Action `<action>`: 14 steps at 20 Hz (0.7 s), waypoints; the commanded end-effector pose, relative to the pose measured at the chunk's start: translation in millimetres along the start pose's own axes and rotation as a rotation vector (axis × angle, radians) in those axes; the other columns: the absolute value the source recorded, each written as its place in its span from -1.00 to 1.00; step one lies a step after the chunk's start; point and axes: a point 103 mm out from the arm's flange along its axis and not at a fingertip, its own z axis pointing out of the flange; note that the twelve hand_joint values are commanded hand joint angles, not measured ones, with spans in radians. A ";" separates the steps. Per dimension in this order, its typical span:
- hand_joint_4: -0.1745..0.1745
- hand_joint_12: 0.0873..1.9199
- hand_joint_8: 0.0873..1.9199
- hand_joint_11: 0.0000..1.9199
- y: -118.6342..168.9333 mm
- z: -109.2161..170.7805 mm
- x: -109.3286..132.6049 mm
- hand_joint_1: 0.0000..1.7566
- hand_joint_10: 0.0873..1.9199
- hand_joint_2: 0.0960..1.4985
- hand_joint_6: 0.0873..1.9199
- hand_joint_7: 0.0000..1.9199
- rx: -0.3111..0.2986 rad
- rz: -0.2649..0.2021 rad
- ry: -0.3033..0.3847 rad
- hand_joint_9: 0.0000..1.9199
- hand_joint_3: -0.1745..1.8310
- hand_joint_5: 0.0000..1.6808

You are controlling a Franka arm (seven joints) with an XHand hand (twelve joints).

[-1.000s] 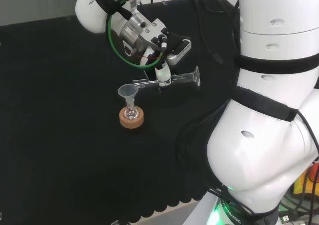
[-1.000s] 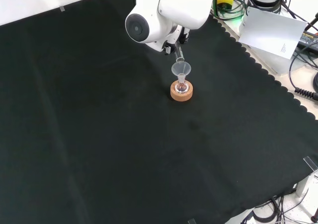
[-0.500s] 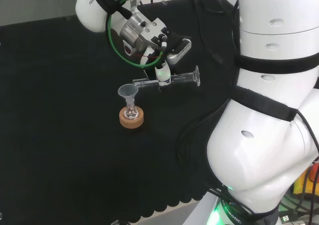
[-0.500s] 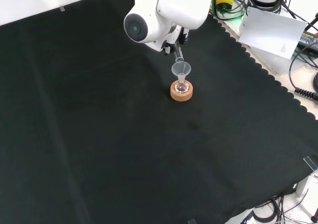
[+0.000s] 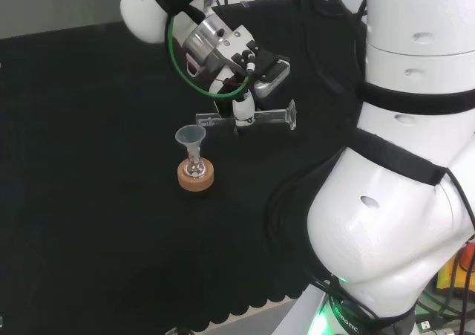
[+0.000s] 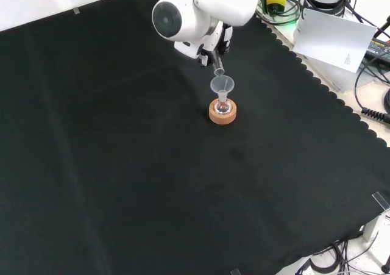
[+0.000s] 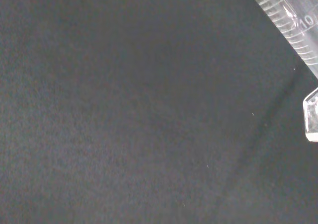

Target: Pour the water from the graduated cylinder into the round-bottom flask.

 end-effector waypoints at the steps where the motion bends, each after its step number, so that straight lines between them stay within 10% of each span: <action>1: -0.81 -0.35 -0.70 0.41 -3.2 12.8 -15.4 0.29 -1.00 0.49 0.07 0.27 -0.125 -0.037 0.128 0.52 -0.83 0.13; 14: -0.79 -0.35 -0.70 0.41 3.5 23.5 -26.9 0.29 -1.00 0.49 0.07 0.27 -0.498 -0.193 0.317 0.52 -0.83 0.13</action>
